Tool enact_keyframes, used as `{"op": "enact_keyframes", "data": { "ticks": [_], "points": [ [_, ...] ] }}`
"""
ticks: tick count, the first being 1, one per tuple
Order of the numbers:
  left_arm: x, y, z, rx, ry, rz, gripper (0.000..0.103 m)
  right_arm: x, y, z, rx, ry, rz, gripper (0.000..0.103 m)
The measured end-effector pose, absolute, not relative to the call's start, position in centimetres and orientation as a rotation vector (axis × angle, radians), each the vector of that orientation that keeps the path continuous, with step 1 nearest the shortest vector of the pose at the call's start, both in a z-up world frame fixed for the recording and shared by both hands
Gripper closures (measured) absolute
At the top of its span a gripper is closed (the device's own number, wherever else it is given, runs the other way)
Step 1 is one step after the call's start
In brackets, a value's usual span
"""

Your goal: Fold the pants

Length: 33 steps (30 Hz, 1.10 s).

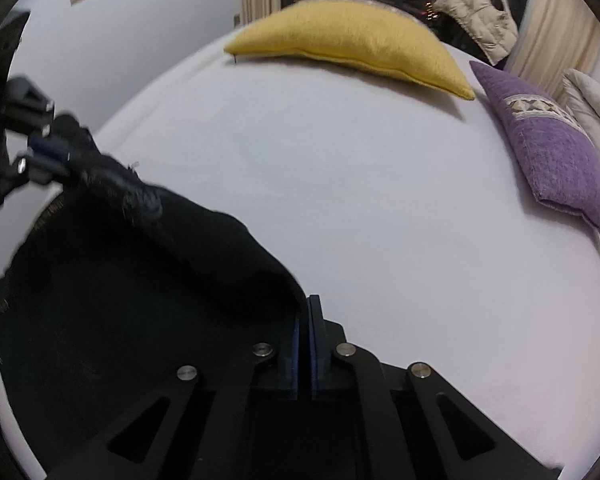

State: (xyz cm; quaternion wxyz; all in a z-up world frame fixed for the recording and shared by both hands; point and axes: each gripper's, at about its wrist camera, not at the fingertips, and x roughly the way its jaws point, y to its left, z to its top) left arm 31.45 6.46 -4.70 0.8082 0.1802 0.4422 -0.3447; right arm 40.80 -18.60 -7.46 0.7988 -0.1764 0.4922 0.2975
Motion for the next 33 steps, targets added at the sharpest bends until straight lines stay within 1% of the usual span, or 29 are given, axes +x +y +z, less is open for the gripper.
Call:
{"op": "enact_keyframes", "data": {
  "ticks": [5,13,21,24,28,33],
  "points": [
    [28.0,6.8,-4.4,0.359,0.939,-0.751,0.096,37.3,-17.0,-6.9,-0.274,1.031,0.658,0.098],
    [19.7,6.8,-5.9,0.386,0.949,-0.773,0.096,29.6,-16.5,-6.2,-0.234,0.979,0.626,0.098],
    [12.7,7.3,-8.9,0.437,0.991,-0.753,0.096,20.7,-16.5,-6.8,-0.4,0.953,0.595,0.098],
    [10.6,7.4,-9.5,0.464,0.985,-0.767,0.096,17.6,-16.7,-7.5,-0.466,0.958,0.594,0.098],
    [7.7,6.4,-10.6,0.572,0.974,-0.765,0.096,13.4,-15.6,-8.2,-0.6,0.927,0.567,0.098],
    [5.3,7.1,-11.0,0.601,0.972,-0.797,0.096,9.9,-14.8,-9.2,-0.681,0.907,0.557,0.098]
  ]
}}
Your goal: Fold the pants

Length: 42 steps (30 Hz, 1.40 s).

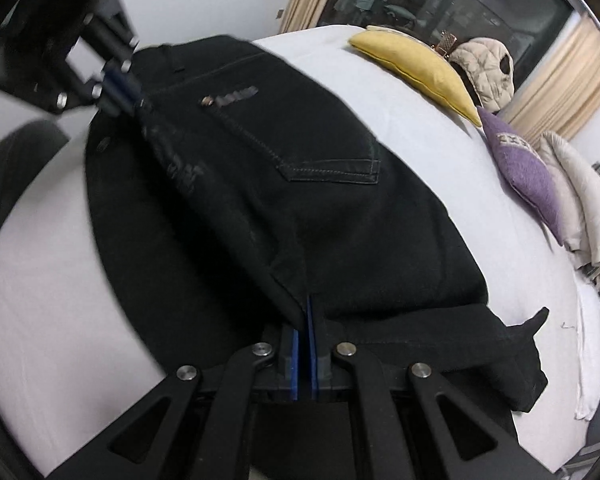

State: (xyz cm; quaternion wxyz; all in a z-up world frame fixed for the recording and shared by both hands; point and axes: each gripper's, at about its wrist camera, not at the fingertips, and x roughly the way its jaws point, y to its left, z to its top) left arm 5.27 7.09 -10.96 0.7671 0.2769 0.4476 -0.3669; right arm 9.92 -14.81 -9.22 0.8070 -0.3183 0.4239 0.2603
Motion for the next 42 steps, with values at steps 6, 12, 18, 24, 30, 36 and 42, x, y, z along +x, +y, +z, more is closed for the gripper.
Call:
{"op": "enact_keyframes", "data": {
  "ticks": [6,12,18,24,30,36,42],
  "points": [
    [3.8,6.0,-12.3,0.68,0.952,-0.808,0.096,7.4,-14.1,-10.4,-0.752,0.883,0.525,0.098],
    [3.2,6.1,-13.0,0.698,0.944,-0.822,0.096,6.2,-13.4,-10.5,-0.812,0.852,0.492,0.098],
    [3.8,5.9,-13.9,0.726,0.94,-0.82,0.096,5.2,-12.5,-11.9,-0.844,0.847,0.454,0.098],
    [4.1,5.7,-14.1,0.725,0.932,-0.82,0.096,4.2,-12.0,-12.0,-0.854,0.835,0.445,0.098],
    [4.5,6.7,-15.2,0.643,0.962,-0.788,0.091,4.0,-11.1,-13.8,-0.912,0.838,0.421,0.094],
    [4.3,7.4,-13.5,0.612,1.022,-0.77,0.085,4.3,-13.4,-11.5,-0.758,0.876,0.428,0.058],
    [7.7,9.1,-7.9,0.339,0.955,-0.708,0.085,7.9,-18.0,-5.6,-0.351,0.901,0.41,0.044]
  ]
}}
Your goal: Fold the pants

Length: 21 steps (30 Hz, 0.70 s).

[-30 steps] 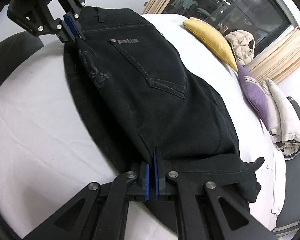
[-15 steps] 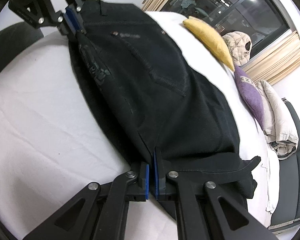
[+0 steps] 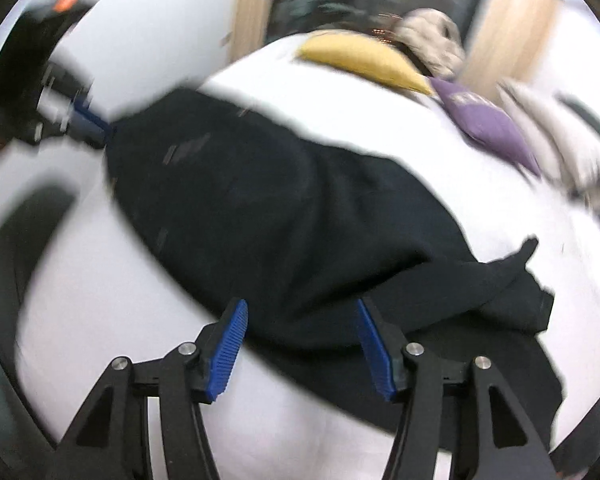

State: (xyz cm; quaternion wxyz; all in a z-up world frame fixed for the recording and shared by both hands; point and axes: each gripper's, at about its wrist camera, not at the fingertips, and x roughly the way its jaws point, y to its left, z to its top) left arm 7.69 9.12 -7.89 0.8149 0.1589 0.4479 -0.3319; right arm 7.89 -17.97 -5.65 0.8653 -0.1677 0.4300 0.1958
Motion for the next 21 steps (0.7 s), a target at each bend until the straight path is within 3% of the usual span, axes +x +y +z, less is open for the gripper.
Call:
{"op": "enact_keyframes", "data": {
  "ticks": [5,9,10,13,17,19,21],
  "points": [
    [13.0,5.3,-8.7,0.211,0.912,-0.637,0.085,12.2,-16.3,-5.5,-0.23,0.877,0.422,0.044],
    [15.3,2.4,-15.3,0.225,1.086,-0.576,0.085,14.0,-14.4,-11.4,-0.272,1.054,0.423,0.044],
    [15.0,2.8,-15.7,0.196,1.049,-0.583,0.085,13.7,-14.6,-12.6,-0.274,1.076,0.414,0.044],
    [15.3,4.2,-15.1,0.134,1.07,-0.573,0.084,12.3,-16.4,-12.4,-0.215,1.04,0.417,0.039],
    [14.7,4.4,-11.5,0.109,0.958,-0.582,0.084,12.0,-17.5,-9.7,-0.137,1.002,0.407,0.038],
    [15.1,3.3,-11.4,0.137,0.942,-0.564,0.084,12.3,-17.8,-9.4,-0.125,0.973,0.397,0.02],
    [15.0,1.9,-14.2,0.198,1.029,-0.525,0.084,13.1,-17.9,-12.0,-0.158,1.076,0.367,0.011]
  ]
}}
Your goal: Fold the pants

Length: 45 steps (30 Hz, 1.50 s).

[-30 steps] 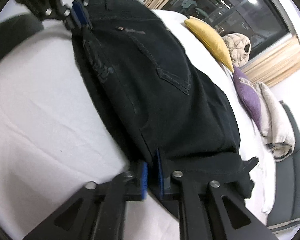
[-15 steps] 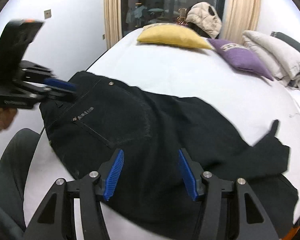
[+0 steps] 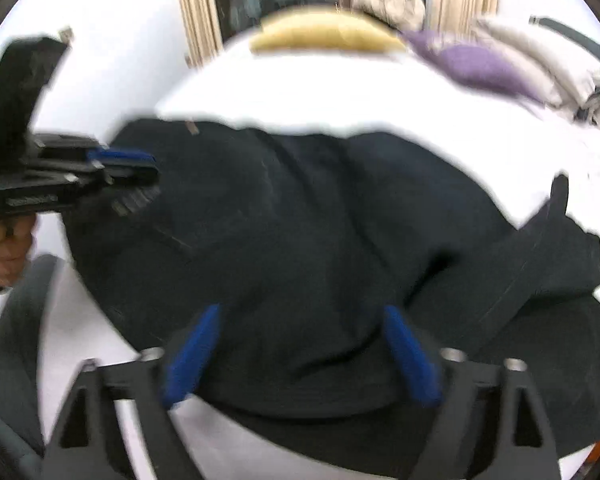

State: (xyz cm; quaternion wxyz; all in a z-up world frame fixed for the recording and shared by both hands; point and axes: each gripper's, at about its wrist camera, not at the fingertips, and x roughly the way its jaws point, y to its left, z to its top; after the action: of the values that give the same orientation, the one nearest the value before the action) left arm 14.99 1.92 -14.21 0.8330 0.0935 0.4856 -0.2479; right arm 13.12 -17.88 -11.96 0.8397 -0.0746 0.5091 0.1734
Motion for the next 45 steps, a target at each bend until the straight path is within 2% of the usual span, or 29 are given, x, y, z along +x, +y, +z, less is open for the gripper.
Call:
{"op": "enact_keyframes", "data": {
  "ticks": [1,3,7,12,18,24,27,29,35,37,39,45],
  "points": [
    [15.1,0.9,-15.4,0.205,1.052,-0.509,0.084,13.3,-17.9,-13.2,-0.172,1.146,0.357,0.015],
    [15.2,1.0,-15.2,0.168,1.02,-0.487,0.083,12.8,-19.6,-11.6,-0.095,1.11,0.394,0.025],
    [15.3,1.6,-15.5,0.123,1.023,-0.483,0.083,15.3,-28.6,-6.4,0.141,0.991,0.247,0.025],
    [14.0,1.6,-15.4,0.126,1.019,-0.461,0.083,23.6,-41.4,-4.6,0.323,1.018,-0.073,0.025],
    [14.1,0.1,-16.1,0.133,1.016,-0.445,0.083,31.3,-46.6,-8.6,0.436,1.149,-0.194,0.025],
    [14.4,-0.2,-16.2,0.162,1.016,-0.443,0.083,34.7,-47.8,-12.8,0.484,1.262,-0.276,0.025],
    [14.7,-0.3,-16.4,0.166,1.017,-0.441,0.083,34.9,-48.3,-14.0,0.478,1.304,-0.296,0.038],
    [14.9,-0.2,-16.3,0.166,1.018,-0.443,0.083,34.6,-48.6,-14.2,0.495,1.306,-0.319,0.041],
    [14.9,-0.1,-16.4,0.16,1.017,-0.442,0.083,33.2,-48.9,-9.3,0.487,1.175,-0.304,0.039],
    [14.9,-0.1,-16.4,0.161,1.016,-0.44,0.083,32.9,-49.6,-8.0,0.464,1.145,-0.341,0.029],
    [14.9,-0.1,-16.5,0.159,1.016,-0.439,0.083,32.8,-49.7,-8.0,0.417,1.157,-0.393,0.024],
    [14.9,0.0,-16.5,0.155,1.015,-0.439,0.083,33.4,-49.2,-12.0,0.425,1.304,-0.376,0.024]
  ]
}}
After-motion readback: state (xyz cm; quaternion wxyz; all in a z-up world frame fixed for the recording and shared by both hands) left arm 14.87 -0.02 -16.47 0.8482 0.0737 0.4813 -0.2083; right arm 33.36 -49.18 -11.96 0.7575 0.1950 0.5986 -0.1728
